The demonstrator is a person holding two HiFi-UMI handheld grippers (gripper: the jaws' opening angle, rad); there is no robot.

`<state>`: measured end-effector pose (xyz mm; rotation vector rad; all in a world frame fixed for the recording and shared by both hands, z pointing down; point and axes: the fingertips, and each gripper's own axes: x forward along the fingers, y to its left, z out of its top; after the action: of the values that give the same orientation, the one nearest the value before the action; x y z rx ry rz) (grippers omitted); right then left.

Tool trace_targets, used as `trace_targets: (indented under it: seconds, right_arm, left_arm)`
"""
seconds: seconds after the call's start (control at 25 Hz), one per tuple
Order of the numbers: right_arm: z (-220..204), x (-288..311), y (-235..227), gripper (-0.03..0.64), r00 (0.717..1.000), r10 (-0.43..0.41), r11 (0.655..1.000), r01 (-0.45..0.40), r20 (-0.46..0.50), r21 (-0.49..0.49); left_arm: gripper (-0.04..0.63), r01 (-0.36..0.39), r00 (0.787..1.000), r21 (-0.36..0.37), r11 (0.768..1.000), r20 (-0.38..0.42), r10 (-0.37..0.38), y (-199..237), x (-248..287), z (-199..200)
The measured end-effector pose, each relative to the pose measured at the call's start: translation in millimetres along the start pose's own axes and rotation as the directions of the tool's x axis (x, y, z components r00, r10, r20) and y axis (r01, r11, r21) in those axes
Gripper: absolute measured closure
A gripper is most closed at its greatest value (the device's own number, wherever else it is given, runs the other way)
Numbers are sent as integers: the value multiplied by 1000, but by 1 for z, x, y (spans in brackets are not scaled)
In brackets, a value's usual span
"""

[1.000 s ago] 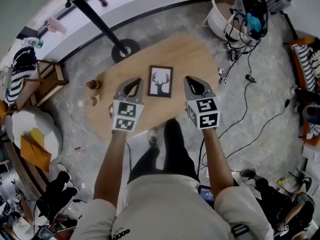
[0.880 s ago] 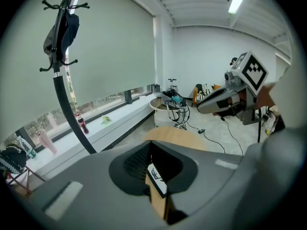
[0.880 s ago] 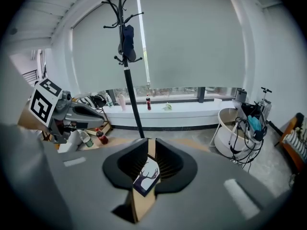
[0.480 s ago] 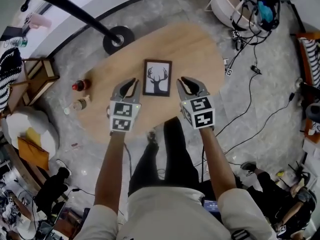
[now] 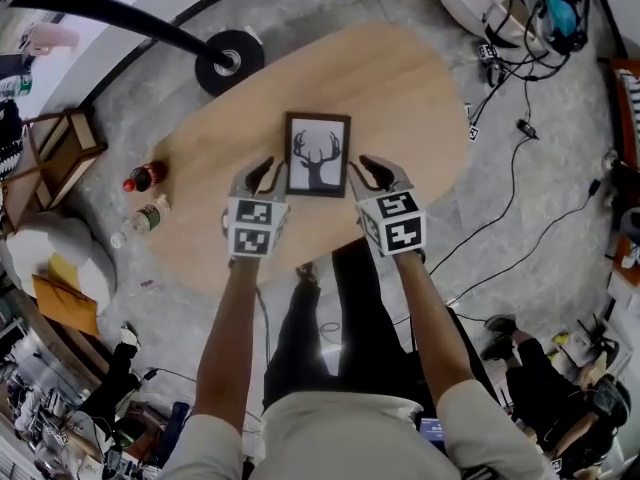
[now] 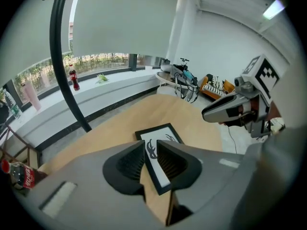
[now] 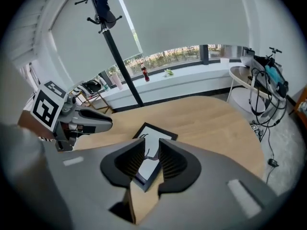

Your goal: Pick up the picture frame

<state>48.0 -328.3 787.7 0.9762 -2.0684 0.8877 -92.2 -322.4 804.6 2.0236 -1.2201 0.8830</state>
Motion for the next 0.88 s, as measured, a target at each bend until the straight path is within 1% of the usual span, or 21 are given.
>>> trace_targets:
  seconds: [0.12, 0.28, 0.36, 0.44, 0.56, 0.64, 0.72, 0.88]
  right_arm:
    - [-20, 21, -10, 517, 999, 5, 999, -3, -37, 45]
    - [-40, 46, -20, 485, 997, 18, 988, -6, -73, 153]
    - [-48, 57, -23, 468, 996, 21, 983, -5, -89, 182]
    - [-56, 67, -24, 456, 994, 32, 981, -11, -105, 193]
    - [-68, 79, -27, 453, 991, 47, 979, -20, -128, 201]
    - [-74, 86, -30, 453, 989, 52, 976, -22, -135, 218]
    - [-78, 92, -31, 453, 988, 59, 972, -25, -141, 232]
    - [-85, 102, -27, 457, 985, 59, 977, -23, -162, 213]
  left_arm:
    - [498, -2, 999, -15, 1000, -42, 2, 5, 24, -17]
    - [480, 2, 998, -52, 999, -68, -5, 10, 52, -30]
    - [473, -4, 995, -44, 999, -101, 0, 11, 64, -38]
    - [456, -5, 991, -34, 999, -136, 0, 11, 74, -46]
    - [433, 10, 989, -73, 997, -149, -21, 9, 84, -52]
    - [433, 10, 988, -85, 996, -150, -22, 10, 90, -55]
    - [433, -2, 987, -82, 997, -161, -11, 12, 95, -60]
    - [433, -22, 983, -86, 996, -182, 6, 15, 101, -70]
